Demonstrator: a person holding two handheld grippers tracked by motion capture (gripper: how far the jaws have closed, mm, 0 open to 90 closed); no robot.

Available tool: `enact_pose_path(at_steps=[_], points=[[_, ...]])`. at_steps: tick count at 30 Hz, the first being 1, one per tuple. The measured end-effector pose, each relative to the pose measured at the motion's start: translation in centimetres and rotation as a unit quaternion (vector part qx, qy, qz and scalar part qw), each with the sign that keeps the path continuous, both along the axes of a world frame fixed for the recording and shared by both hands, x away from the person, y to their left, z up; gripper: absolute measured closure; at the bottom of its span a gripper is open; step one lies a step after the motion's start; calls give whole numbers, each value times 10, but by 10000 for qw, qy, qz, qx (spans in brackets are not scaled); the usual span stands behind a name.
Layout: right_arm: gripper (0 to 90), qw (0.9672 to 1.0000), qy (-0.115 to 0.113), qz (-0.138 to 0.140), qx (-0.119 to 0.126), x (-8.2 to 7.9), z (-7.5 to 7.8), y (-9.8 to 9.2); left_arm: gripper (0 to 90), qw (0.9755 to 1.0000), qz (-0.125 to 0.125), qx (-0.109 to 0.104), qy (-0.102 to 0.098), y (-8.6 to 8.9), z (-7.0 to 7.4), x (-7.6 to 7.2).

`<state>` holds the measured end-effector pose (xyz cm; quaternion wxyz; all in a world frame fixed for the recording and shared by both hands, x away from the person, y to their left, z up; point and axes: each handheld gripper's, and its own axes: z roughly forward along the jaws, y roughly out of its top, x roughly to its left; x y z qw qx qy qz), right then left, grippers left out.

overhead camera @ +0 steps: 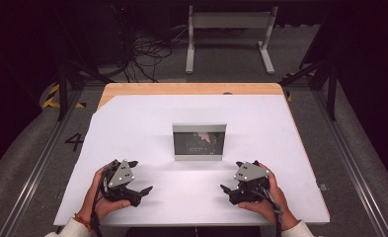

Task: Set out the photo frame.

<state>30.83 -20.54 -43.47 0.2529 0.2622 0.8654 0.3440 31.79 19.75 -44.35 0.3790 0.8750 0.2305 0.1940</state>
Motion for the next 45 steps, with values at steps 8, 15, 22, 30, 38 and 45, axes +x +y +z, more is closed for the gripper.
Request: enact_pose_path(at_steps=[8,15,22,30,38,45], points=[[120,9998,-77,-132,-158,-2,-5,-16,81,9999,149,6,-57,17,-3,-7],[120,9991,-180,-327,-202,-4,-12,-36,76,9996,225,62,-173,28,-5,-9],[119,9988,-21,-481,23,-11,-11,-49,75,9990,341,-255,-97,41,-6,-10],[114,9976,-1,-661,218,-18,-17,-67,75,9983,499,-309,-21,56,-11,-13],[112,9964,-102,-814,198,-24,-18,-79,73,9971,661,-364,-37,75,-13,-18],[107,9947,-149,-992,222,-24,-21,-92,71,9935,926,-656,-46,93,-12,-20]])
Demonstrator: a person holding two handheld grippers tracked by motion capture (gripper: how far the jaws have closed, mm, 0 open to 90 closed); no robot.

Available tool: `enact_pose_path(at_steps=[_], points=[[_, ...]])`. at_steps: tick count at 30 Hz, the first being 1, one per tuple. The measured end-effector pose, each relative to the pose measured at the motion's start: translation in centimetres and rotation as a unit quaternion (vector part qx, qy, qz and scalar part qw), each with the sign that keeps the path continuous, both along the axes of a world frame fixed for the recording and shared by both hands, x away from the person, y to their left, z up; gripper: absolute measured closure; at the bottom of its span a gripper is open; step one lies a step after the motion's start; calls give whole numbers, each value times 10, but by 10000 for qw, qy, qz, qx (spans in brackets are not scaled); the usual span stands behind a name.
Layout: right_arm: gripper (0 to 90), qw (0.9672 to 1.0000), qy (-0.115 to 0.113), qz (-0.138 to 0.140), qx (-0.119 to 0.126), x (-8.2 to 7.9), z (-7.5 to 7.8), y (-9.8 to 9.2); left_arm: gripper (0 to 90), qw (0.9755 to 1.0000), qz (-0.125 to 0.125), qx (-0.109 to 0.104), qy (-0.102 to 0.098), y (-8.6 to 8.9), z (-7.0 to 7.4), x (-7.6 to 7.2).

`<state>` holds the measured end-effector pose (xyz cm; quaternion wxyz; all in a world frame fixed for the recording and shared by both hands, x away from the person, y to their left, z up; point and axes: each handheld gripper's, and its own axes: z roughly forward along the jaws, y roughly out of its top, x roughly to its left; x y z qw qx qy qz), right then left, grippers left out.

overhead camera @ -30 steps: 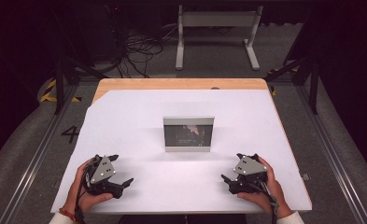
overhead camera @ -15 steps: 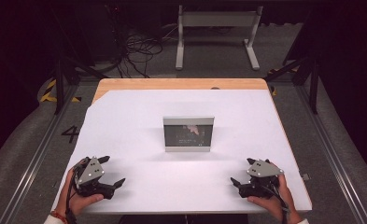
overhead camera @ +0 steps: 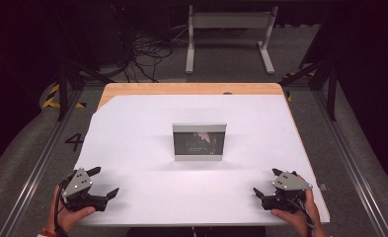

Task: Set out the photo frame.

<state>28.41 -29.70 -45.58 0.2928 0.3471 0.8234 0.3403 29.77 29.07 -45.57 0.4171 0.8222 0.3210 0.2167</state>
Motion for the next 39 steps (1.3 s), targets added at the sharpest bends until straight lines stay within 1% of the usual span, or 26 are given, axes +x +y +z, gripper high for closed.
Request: enact_pose_path(at_steps=[2,3,4,5,6,7,9,11,14,16,18,19,21,24,26,29,30,31,32,33,34,35,36,37,39], points=[[104,9999,6,6,-102,1,-4,-3,71,10000,33,35,1,2,-1,1],[105,10000,27,-5,-77,1,-5,-4,69,10000,65,0,2,4,-1,1],[104,10000,6,-29,35,1,-3,-6,71,9999,90,-76,7,5,-1,2],[105,9999,-28,-49,93,1,-2,-6,73,9999,92,-126,33,6,-1,3],[105,9999,-59,-34,83,1,-2,-7,73,9999,91,-127,46,6,-1,3],[106,10000,-50,-51,50,1,-2,-7,73,9999,94,-81,20,5,-3,4],[107,10000,-48,-45,66,1,-3,-7,72,9999,40,85,54,3,-5,4],[106,9999,-95,-44,94,0,-2,-7,70,9999,22,155,54,2,-5,3],[105,9999,-128,-36,104,0,-1,-7,70,10000,-8,72,18,1,-4,1],[104,9997,-127,-31,221,-1,0,-7,70,10000,1,47,0,1,-4,2],[103,9997,-141,-22,220,0,0,-7,69,10000,5,46,2,1,-4,2],[102,9996,-140,-24,247,0,1,-8,68,10000,16,0,13,1,-3,2],[98,9991,-116,-21,400,0,2,-9,69,10000,38,-30,11,2,-3,2],[97,9990,-149,-26,416,-1,2,-10,68,10000,7,50,4,1,-3,1],[98,9987,-148,-51,489,-1,3,-10,68,10000,17,1,18,0,-3,1],[98,9986,-197,-30,487,-1,4,-10,67,10000,-6,51,-3,-1,-3,0],[98,9985,-215,-13,498,-2,5,-10,66,10000,-4,27,-22,-1,-3,0],[98,9982,-227,-19,549,-2,6,-10,66,10000,10,-30,1,0,-2,0],[99,9975,-220,-19,670,-2,6,-11,67,10000,36,-55,14,0,-2,0],[100,9972,-224,-13,714,-2,7,-11,67,10000,16,-45,15,0,-2,0],[100,9975,-255,-42,653,-2,6,-11,67,10000,8,26,-23,-1,-2,-1],[100,9975,-255,-42,653,-2,6,-11,67,10000,8,26,-23,-1,-2,-1],[100,9977,-271,-38,627,-2,6,-11,67,10000,-22,79,-48,-2,-2,-1],[100,9978,-270,-27,613,-2,6,-11,65,10000,-1,66,-57,-2,-1,-2],[100,9973,-266,-56,687,-2,6,-12,66,9999,41,-85,-62,0,0,-2]])
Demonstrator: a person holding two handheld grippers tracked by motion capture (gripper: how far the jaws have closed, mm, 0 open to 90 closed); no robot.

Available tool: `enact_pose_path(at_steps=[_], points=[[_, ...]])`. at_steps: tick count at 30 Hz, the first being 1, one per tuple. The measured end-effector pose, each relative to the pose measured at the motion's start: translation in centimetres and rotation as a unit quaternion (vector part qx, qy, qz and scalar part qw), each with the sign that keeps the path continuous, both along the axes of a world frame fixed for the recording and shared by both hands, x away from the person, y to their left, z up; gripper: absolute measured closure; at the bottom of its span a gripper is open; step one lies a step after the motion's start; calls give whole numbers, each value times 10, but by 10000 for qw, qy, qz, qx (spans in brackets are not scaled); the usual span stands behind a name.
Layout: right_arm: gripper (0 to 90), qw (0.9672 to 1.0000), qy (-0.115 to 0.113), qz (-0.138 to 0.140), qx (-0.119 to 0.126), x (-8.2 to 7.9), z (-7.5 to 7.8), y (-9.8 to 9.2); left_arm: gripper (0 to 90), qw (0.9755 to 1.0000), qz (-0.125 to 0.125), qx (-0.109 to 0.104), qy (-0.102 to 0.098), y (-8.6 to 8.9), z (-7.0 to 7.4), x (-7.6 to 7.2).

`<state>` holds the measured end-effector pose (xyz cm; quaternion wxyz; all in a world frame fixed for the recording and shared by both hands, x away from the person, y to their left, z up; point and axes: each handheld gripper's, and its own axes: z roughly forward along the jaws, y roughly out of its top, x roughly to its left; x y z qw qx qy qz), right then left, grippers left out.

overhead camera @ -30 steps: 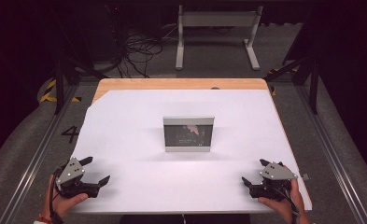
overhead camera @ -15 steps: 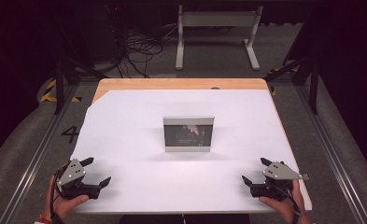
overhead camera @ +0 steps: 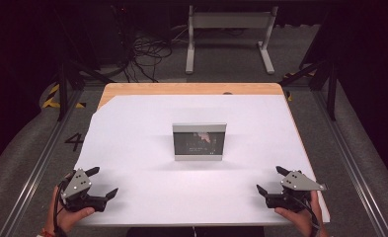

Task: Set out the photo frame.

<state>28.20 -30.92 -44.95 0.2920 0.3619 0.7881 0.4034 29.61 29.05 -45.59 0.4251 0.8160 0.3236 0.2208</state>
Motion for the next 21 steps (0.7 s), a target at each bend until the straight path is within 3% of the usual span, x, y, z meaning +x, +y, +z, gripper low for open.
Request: enact_pose_path(at_steps=[17,21], points=[[100,9998,-99,-100,119,-1,3,-4,55,10000,-56,65,-11,-4,-1,0],[100,9999,-91,-75,29,-1,2,-2,54,9999,-76,139,22,-6,-1,1]])
